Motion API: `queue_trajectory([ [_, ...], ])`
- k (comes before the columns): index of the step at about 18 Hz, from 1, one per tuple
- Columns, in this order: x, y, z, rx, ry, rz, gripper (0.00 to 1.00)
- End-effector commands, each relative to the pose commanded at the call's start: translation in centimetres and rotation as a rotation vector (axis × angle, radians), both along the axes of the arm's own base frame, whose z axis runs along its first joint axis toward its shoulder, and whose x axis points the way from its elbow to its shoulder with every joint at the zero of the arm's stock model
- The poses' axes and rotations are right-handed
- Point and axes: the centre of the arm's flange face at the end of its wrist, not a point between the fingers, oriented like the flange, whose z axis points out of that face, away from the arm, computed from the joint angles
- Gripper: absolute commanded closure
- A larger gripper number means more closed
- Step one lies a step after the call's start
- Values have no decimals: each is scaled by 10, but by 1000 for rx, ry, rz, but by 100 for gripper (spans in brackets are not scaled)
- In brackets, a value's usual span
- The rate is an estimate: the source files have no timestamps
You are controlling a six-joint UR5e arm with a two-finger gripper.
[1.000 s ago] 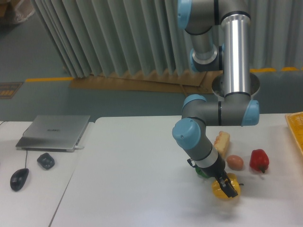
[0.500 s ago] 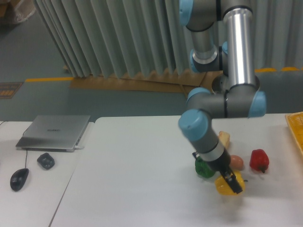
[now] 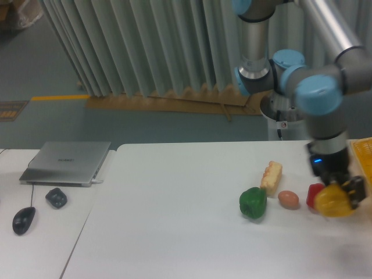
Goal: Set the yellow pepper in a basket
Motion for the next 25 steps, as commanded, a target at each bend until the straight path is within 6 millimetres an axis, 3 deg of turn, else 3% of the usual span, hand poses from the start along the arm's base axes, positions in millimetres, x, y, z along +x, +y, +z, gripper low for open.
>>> queue_trajectory([
  [3, -32, -44, -14, -58, -30, -102, 77],
  [6, -62, -73, -32, -90, -46, -154, 77],
  [11, -89, -66, -81, -119, -19, -154, 74],
  [15, -96, -60, -117, -146, -61, -190, 73],
  [17, -97, -60, -123, -151, -71, -205, 73],
  [19, -97, -61, -120, -153, -70, -219, 31],
  [21, -97, -61, -116, -150, -63, -222, 5],
  [22, -96, -61, -113, -147, -61, -222, 0],
  [25, -93, -64, -94, -90, -54, -224, 0],
])
